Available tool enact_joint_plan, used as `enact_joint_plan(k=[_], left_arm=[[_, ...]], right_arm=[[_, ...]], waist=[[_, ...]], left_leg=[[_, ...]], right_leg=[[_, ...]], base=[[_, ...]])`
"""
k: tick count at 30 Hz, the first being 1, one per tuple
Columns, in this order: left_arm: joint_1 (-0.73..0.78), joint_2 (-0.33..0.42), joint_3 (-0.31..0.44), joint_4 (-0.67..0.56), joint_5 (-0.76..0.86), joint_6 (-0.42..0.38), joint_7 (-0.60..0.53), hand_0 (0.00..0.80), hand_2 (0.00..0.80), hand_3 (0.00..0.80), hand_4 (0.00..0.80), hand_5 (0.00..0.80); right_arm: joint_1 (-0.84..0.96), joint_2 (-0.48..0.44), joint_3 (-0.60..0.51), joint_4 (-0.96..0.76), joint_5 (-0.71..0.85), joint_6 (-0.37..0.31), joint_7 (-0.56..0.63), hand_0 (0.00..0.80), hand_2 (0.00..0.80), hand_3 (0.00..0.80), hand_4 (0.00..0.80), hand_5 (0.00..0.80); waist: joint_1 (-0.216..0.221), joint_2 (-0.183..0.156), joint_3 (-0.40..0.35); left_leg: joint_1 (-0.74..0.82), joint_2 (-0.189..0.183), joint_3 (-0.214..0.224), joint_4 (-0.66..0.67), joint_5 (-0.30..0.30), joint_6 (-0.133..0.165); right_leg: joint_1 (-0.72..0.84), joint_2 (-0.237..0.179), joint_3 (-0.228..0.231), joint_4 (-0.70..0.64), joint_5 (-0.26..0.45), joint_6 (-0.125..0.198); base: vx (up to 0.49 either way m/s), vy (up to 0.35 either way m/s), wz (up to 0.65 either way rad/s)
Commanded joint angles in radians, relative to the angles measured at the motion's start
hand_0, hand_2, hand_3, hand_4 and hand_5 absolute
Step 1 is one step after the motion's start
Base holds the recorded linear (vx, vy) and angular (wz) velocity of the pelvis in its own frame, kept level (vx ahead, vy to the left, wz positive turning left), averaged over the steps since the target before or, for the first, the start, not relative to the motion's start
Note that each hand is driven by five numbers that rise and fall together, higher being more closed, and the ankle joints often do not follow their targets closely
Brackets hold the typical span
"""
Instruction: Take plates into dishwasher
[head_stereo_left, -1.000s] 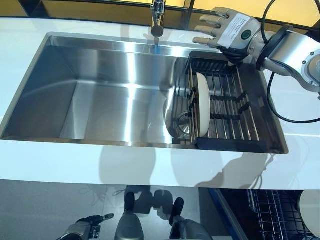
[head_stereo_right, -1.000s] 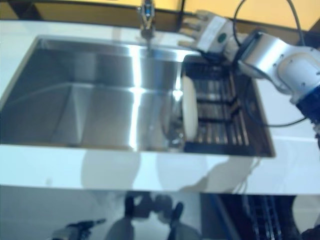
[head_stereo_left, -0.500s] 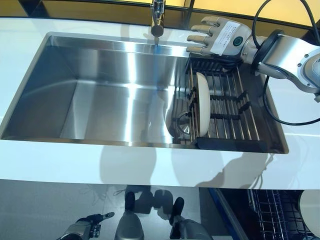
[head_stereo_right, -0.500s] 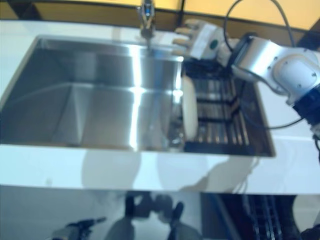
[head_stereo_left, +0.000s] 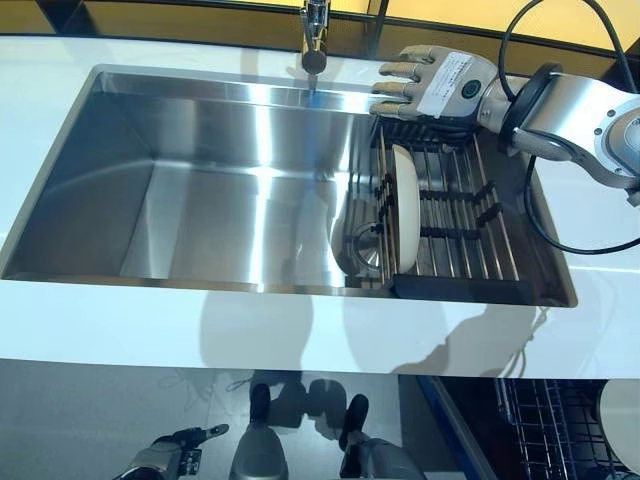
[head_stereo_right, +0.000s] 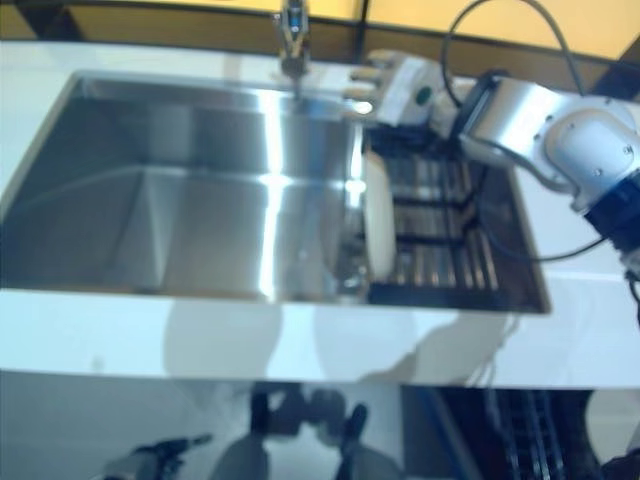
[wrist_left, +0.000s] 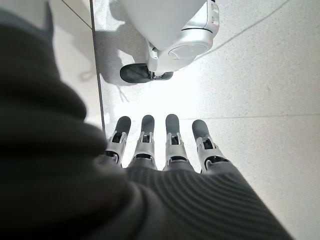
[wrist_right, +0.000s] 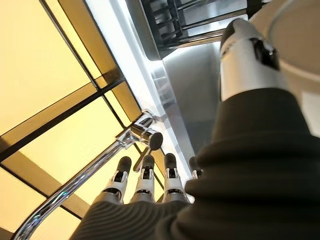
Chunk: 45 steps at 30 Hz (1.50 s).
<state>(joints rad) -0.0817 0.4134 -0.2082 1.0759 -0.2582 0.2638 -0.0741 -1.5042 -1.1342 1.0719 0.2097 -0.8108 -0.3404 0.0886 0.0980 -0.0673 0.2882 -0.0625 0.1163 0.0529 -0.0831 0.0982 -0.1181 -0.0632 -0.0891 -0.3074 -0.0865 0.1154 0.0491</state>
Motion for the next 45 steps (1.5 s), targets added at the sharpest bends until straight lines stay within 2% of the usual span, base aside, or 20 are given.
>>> enact_joint_plan(k=[1, 12, 29, 45], left_arm=[[0.003, 0.045, 0.011, 0.001, 0.005, -0.012, -0.01, 0.0, 0.0, 0.0, 0.0, 0.0], [0.01, 0.045, 0.016, -0.001, 0.009, -0.014, -0.018, 0.0, 0.0, 0.0, 0.0, 0.0], [0.014, 0.042, 0.023, 0.001, 0.011, -0.019, -0.019, 0.0, 0.0, 0.0, 0.0, 0.0], [0.021, 0.043, 0.03, -0.006, 0.011, -0.025, -0.022, 0.0, 0.0, 0.0, 0.0, 0.0]], right_arm=[[-0.008, -0.037, -0.006, -0.037, 0.039, -0.001, 0.002, 0.0, 0.0, 0.0, 0.0, 0.0], [0.013, -0.046, -0.013, -0.07, 0.069, -0.033, 0.03, 0.0, 0.0, 0.0, 0.0, 0.0], [0.034, -0.055, -0.023, -0.135, 0.106, -0.042, 0.091, 0.0, 0.0, 0.0, 0.0, 0.0], [0.079, -0.065, -0.036, -0.148, 0.075, -0.081, 0.128, 0.0, 0.0, 0.0, 0.0, 0.0]], waist=[[0.001, -0.038, 0.001], [0.001, -0.032, 0.002], [-0.002, -0.032, 0.0], [-0.003, -0.032, 0.008]], left_leg=[[-0.007, -0.025, 0.053, -0.004, 0.008, 0.019], [-0.003, -0.025, 0.054, -0.004, 0.008, 0.02], [-0.001, -0.025, 0.058, -0.004, 0.007, 0.021], [-0.004, -0.022, 0.061, -0.004, 0.011, 0.021]], right_leg=[[0.049, -0.022, 0.024, -0.001, -0.033, 0.088], [0.052, -0.023, 0.021, -0.001, -0.032, 0.088], [0.053, -0.025, 0.021, -0.001, -0.031, 0.088], [0.046, -0.025, 0.022, -0.001, -0.025, 0.089]], base=[[0.0, 0.0, 0.0], [0.0, 0.0, 0.0], [0.0, 0.0, 0.0], [0.0, 0.0, 0.0]])
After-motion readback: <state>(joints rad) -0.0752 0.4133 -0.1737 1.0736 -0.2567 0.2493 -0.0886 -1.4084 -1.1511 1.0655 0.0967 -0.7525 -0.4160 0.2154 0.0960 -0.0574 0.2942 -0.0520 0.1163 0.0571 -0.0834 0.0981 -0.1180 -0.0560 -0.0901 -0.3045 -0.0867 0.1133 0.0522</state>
